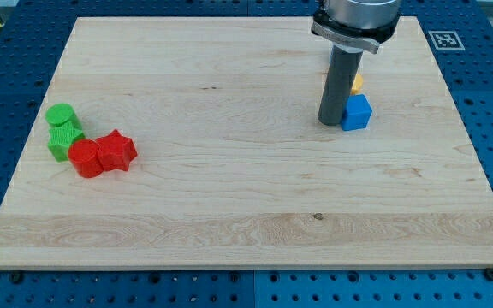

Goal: Slide your arm to the bottom left of the board

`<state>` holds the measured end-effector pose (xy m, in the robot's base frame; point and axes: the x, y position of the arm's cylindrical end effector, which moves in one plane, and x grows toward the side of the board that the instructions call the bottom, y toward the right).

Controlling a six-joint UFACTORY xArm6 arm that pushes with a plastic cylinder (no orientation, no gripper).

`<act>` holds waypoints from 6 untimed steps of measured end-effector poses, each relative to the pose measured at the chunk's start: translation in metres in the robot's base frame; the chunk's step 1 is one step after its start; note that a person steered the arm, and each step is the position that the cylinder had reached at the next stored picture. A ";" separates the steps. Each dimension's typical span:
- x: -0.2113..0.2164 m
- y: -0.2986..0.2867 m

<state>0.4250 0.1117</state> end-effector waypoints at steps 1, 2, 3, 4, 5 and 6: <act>0.016 -0.018; 0.049 -0.056; 0.101 -0.097; 0.150 -0.154; 0.166 -0.250; 0.164 -0.357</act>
